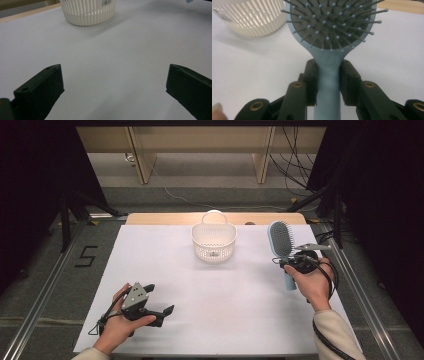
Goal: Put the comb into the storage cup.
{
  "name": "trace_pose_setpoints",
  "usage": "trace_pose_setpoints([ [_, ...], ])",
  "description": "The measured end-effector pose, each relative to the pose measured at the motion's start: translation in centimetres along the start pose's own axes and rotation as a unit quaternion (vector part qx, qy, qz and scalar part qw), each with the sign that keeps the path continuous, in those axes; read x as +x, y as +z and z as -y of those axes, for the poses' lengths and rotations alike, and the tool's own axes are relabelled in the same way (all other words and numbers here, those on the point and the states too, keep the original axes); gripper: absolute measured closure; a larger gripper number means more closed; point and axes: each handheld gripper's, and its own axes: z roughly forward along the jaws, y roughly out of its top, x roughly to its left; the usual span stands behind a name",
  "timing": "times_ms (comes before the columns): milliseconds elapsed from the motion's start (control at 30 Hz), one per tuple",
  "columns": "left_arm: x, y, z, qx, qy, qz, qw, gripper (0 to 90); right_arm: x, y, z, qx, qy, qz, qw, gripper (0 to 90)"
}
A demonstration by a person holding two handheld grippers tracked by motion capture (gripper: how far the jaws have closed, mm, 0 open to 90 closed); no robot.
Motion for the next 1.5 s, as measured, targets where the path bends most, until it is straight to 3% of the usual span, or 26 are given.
trace_pose_setpoints([
  [1500,0.0,0.0,0.0,0.001,0.001,-0.002,1.0000,0.8,1.3,0.0,-0.7,-0.054,-0.011,-0.003,0.9985,70.6],
])
